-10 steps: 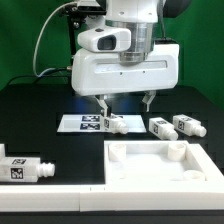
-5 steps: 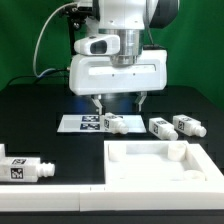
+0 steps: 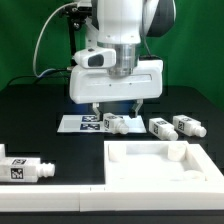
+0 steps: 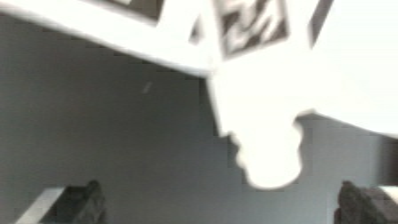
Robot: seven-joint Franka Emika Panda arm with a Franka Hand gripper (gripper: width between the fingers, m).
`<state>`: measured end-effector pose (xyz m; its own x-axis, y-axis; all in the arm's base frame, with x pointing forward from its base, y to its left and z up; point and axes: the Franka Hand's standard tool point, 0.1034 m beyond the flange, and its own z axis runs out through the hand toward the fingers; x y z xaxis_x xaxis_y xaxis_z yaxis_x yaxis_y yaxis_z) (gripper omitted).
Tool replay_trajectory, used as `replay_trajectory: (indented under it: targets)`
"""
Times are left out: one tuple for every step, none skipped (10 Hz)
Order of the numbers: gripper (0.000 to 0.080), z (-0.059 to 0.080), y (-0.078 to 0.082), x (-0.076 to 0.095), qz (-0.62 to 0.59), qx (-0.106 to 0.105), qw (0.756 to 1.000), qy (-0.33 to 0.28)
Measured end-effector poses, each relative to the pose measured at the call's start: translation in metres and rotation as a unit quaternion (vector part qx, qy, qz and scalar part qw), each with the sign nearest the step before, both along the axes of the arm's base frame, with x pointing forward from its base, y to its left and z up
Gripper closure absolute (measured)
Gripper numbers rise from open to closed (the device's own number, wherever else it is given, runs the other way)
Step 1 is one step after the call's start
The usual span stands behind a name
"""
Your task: Assemble one leg
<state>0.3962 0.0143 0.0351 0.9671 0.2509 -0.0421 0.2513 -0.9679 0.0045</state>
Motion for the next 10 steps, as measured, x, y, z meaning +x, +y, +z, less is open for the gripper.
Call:
replay_trajectory:
  targets:
    - [0.0151,0.001,0.000,0.003,0.003,0.000,1.000,-0.002]
    - [0.0151,0.001,0.000,0.002,0.003,0.000,1.000,-0.002]
    - [0.0151,0.001,0.000,0.002,0.003,0.000,1.000,-0.002]
    - [0.0151,-0.001,0.001,0.001,0.019,0.000,1.000,-0.014]
    - [0.0151,-0.006,0.005,-0.012,0.045,0.000,0.999,-0.025]
    - [0.0151,-0.008,0.005,-0.018,0.058,-0.001,0.998,-0.028]
    - [0.0151,-0.010,0.003,-0.020,0.087,-0.003,0.996,-0.037]
    - [0.0151,-0.013,0.000,-0.026,0.110,-0.004,0.993,-0.036]
    - [0.0151,-0.014,0.001,-0.027,0.114,-0.004,0.993,-0.035]
    - [0.0151,-0.018,0.001,-0.027,0.118,-0.005,0.992,-0.036]
